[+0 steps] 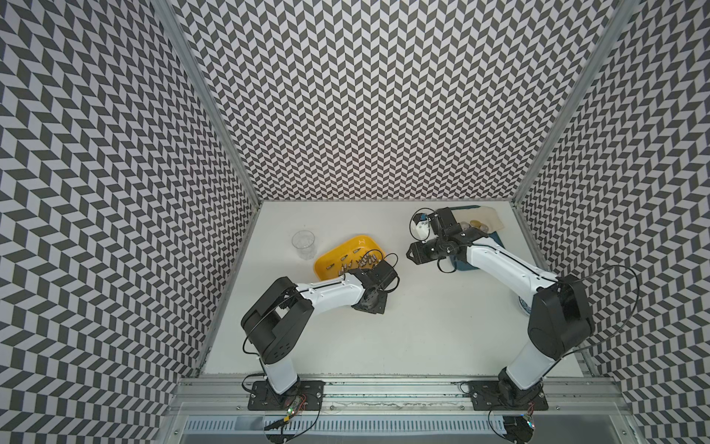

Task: Put the bit on the desktop into the storage box
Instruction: Pick up the screwdriver bit from the center of the board, then place the screwdriver bit in the storage box.

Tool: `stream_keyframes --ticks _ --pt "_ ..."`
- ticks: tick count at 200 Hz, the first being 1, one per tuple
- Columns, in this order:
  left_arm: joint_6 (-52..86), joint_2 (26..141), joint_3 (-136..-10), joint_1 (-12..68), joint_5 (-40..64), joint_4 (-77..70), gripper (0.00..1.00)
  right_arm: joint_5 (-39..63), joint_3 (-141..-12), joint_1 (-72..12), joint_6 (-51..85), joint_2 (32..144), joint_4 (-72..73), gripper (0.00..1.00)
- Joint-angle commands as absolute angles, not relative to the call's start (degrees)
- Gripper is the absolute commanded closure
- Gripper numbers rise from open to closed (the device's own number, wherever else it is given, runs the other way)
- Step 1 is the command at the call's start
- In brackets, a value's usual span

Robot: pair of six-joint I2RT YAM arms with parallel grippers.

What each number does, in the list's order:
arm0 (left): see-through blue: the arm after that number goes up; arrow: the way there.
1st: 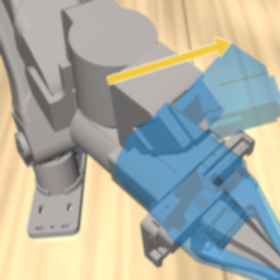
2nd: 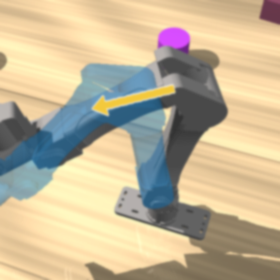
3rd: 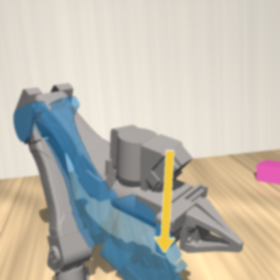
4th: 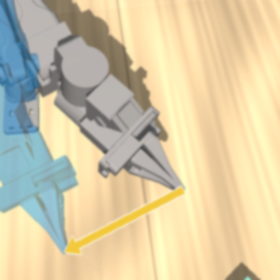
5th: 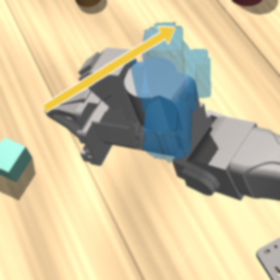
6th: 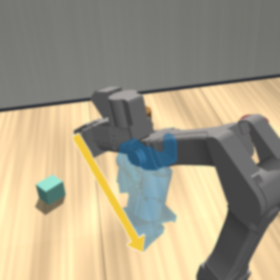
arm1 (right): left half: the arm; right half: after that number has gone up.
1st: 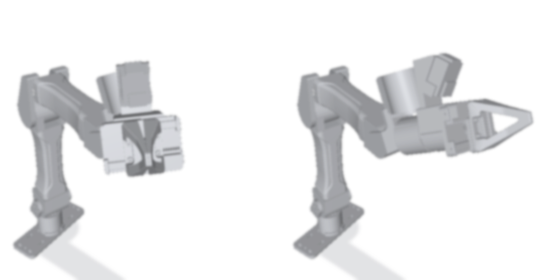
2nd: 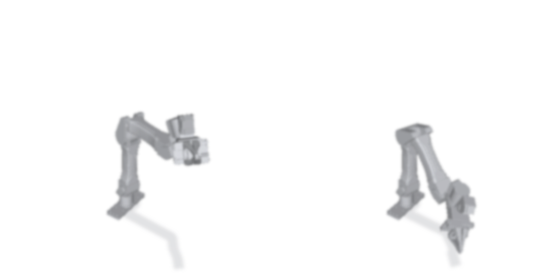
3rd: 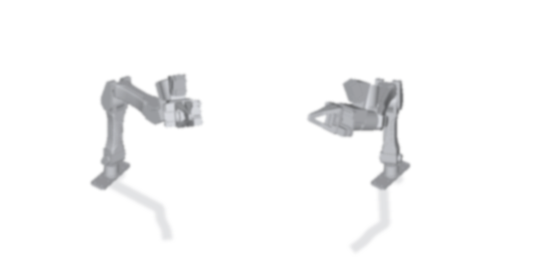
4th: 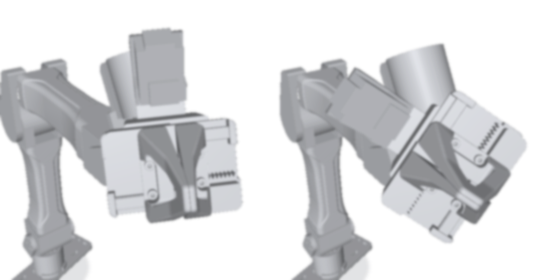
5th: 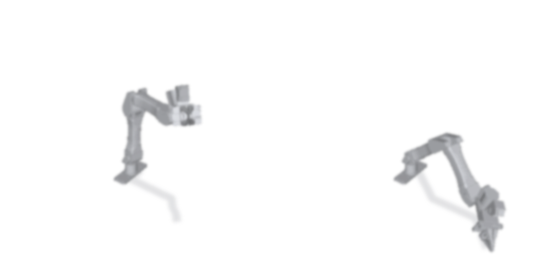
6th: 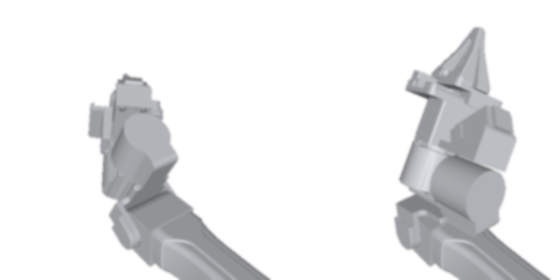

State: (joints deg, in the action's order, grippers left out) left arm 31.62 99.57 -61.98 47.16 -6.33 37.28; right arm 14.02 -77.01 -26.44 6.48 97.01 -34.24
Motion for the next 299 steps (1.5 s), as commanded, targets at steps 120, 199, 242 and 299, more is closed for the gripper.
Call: stream_keyframes --ticks 120,199,242,299 --pt "20.05 100.42 -77.11 27.46 -1.67 38.54 1.0 16.06 -74.57 -26.07 8.08 91.67 -33.22 0.55" --pt "16.99 110.85 -79.1 23.75 0.22 34.2 1.0 14.24 -72.86 -25.85 7.16 91.1 -33.88 0.55" --pt "16.46 112.32 -79.23 23.64 0.35 33.83 0.96 14.47 -72.69 -25.85 7.12 91.47 -33.84 0.55" --pt "15.82 112.43 -79.63 23.64 0.26 34.01 0.69 14.33 -71.29 -25.85 7.03 91.08 -33.59 0.55"
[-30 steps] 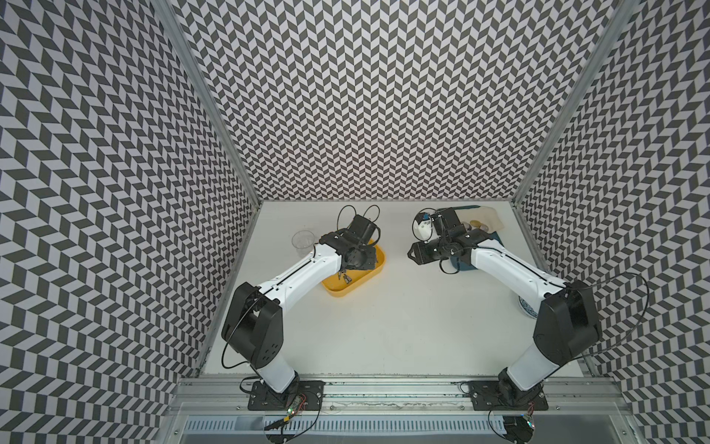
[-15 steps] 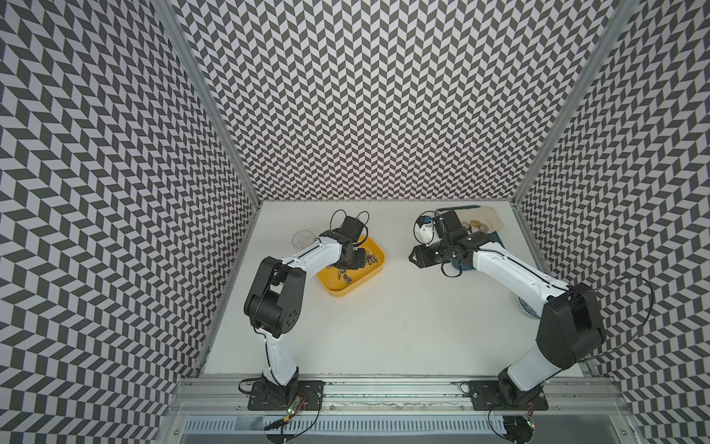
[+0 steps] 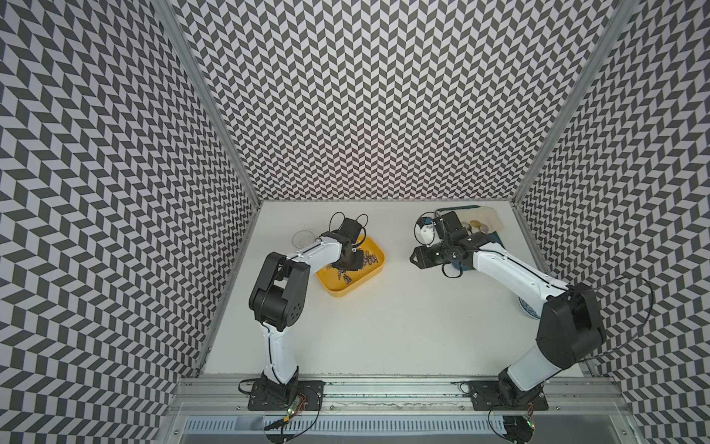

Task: Put the bit on the desktop into the storage box
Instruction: Place the screwdriver bit in the storage box, then reset both arms

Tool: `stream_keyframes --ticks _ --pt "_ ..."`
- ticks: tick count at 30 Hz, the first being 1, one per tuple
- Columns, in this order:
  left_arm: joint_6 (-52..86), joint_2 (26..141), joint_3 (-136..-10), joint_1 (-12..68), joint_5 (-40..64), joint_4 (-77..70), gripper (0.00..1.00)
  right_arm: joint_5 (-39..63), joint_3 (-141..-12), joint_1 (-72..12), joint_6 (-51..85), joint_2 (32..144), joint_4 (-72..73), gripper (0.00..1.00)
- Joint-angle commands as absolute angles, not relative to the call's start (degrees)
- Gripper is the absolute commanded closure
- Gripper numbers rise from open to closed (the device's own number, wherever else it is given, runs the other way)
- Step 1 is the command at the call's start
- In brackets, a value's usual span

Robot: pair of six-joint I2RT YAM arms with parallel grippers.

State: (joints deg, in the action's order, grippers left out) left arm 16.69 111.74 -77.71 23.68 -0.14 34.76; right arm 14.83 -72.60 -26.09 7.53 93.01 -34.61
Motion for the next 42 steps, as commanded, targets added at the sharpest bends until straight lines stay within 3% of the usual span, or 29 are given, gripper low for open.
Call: stream_keyframes --ticks 1,7,12,14,16,21,25,30,34,41,42 --pt "15.82 112.42 -79.63 23.64 0.18 34.01 0.69 14.28 -71.29 -25.85 7.03 91.07 -33.58 0.55" --pt "15.86 110.71 -79.52 23.64 0.29 34.16 0.63 13.32 -68.9 -25.76 7.47 89.02 -32.03 0.55" --pt "17.44 102.23 -73.18 21.37 7.41 24.1 0.44 7.15 -65.74 -25.57 9.8 86.3 -28.01 0.54" --pt "18.09 99.1 -71.16 19.94 8.71 21.51 0.29 6.6 -64.7 -24.52 11.03 85.21 -26.73 0.47" --pt "18.15 96.68 -69.84 18.89 8.83 20.2 0.01 6.86 -63.8 -23.59 11.72 84.02 -25.61 0.4" --pt "17.49 90.24 -66.27 17.01 5.97 17.94 0.0 1.47 -61.58 -22.41 12.87 80.51 -23.12 0.24" --pt "18.1 81.6 -58.85 13.86 1.13 11.2 0.0 -8.19 -55.66 -21.77 14.88 74.72 -16.6 0.01" --pt "16.58 65.96 -43.58 8.98 -4.67 -3.89 0.0 -15.96 -42.67 -20.44 16.77 65.17 -1.33 0.01" --pt "13.4 55.48 -29.86 6.29 -9.38 -17.32 0.0 -16.15 -32.97 -20.39 16.73 58.49 11.19 0.01" --pt "7.57 52.75 -14.87 5.59 -20.5 -35.7 0.0 -16.15 -26.52 -20.3 16.73 57.68 21.51 0.01" --pt "8.01 53.77 -13.67 5.54 -22.5 -38.4 0.0 -23.66 -26.04 -20.3 9.6 58.5 22.56 0.01"
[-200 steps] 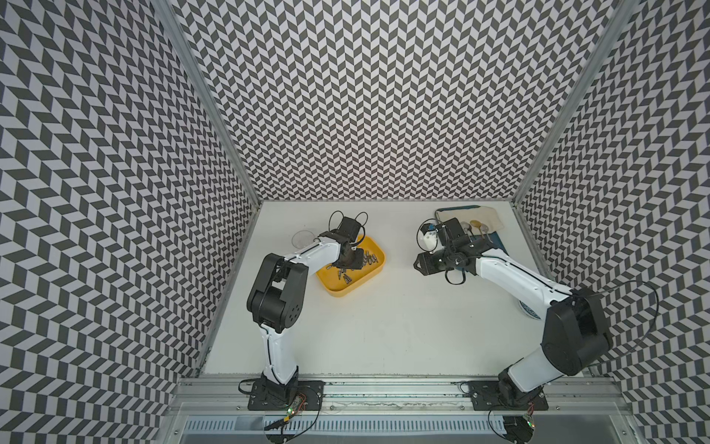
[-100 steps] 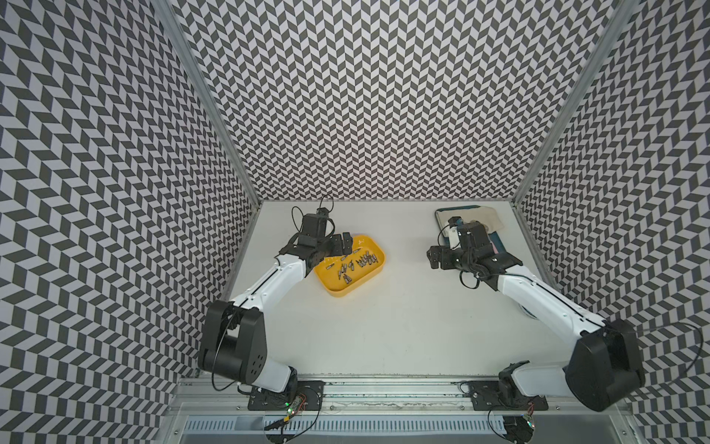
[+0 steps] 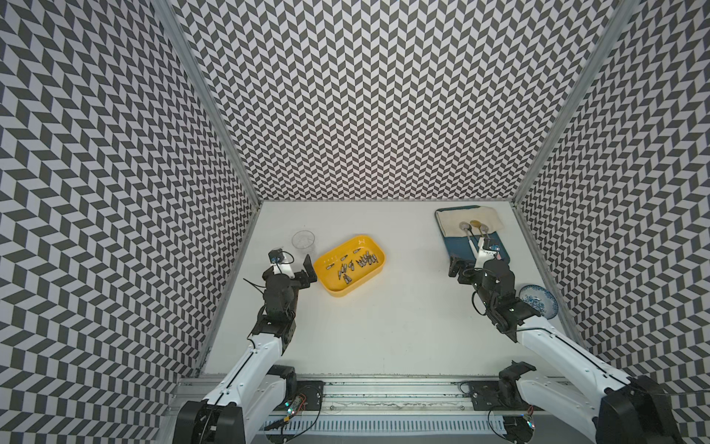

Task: Put the bit on the desktop into the storage box
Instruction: Reset both arms

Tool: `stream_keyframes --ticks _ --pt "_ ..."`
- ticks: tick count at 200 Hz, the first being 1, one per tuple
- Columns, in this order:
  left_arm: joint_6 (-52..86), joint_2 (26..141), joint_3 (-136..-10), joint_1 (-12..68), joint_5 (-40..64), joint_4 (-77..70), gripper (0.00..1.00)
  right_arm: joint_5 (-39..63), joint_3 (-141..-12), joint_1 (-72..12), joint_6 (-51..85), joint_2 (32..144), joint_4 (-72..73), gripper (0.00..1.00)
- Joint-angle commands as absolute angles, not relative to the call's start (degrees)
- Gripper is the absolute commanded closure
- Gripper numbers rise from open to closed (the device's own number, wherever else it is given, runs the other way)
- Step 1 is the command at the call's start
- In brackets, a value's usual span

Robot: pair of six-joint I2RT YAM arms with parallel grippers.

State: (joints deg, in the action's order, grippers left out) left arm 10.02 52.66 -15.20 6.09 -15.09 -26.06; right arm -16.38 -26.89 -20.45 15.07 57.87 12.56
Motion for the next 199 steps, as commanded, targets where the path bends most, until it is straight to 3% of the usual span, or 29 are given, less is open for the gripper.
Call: stream_keyframes --ticks 1,26,70,103,113,120,139,159,199 --pt "8.57 55.21 -11.68 5.54 -23.89 -43.31 0.0 -31.45 -25.72 -20.22 4.32 59.84 23.53 0.01" --pt "7.02 64.88 -5.12 5.21 -25.84 -63.25 0.0 -37.26 -20.03 -19.95 1.26 63.87 36.68 0.01" --pt "4.81 79.28 -9.57 3.28 -19.12 -71.31 0.01 -35.14 -8.91 -17.96 -1.87 71.41 63.23 0.01" --pt "1.43 89.62 -8.55 2.29 -11.14 -84.36 0.1 -35.43 -9.3 -15.15 -5.28 84.41 81.59 0.0" --pt "2.11 88.45 -9.31 1.68 -10.05 -80.95 0.1 -35.13 -9.87 -15.13 -6.51 88.28 84.83 0.01" --pt "3.15 86.76 -10.17 1.67 -10.3 -76.41 0.01 -35.28 -8.28 -15.1 -7.45 89.94 91.11 0.0" --pt "2.79 88.58 -10.78 1.67 -11.67 -78.24 0.0 -31.76 -2.04 -15.2 -7.31 88.96 99.93 0.01" --pt "2.91 88.64 -13.33 1.66 -11.83 -73.32 0.0 -17.0 3.74 -14.66 -11.41 91.57 107.88 0.01" --pt "2.52 88.14 -14.06 2.2 -11.78 -71.03 0.0 -20.92 0.06 -13.36 -8.84 94.33 107.77 0.01"
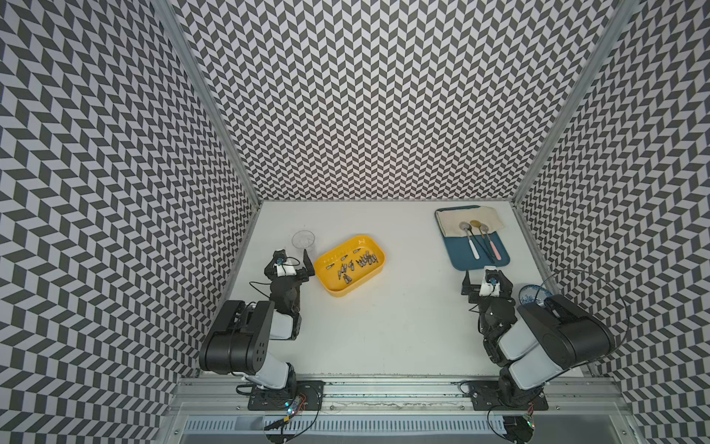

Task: Put the bit on the desktop into the storage box
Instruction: Reset both arms

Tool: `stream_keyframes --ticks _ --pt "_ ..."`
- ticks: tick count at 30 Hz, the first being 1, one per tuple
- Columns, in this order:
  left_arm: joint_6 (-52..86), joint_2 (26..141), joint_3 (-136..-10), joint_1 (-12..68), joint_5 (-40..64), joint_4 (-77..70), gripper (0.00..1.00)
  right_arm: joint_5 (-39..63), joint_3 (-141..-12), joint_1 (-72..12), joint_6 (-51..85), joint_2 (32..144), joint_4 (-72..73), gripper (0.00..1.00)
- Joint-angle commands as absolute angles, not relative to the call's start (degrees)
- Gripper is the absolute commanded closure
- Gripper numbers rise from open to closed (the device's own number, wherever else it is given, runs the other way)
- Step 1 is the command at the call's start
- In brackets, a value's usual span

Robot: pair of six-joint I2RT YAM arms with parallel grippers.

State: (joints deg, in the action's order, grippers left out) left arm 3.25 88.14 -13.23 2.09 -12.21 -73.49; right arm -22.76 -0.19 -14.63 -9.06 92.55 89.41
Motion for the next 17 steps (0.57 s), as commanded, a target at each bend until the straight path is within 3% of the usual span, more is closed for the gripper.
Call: stream_keyframes --ticks 1,17 --pt "2.54 88.14 -14.06 2.2 -11.78 -71.07 0.0 -20.92 0.03 -13.27 -8.68 94.41 107.81 0.01" --pt "2.37 88.44 -14.16 2.37 -12.13 -71.3 0.0 -19.5 1.46 -13.15 -8.66 90.95 104.79 0.01"
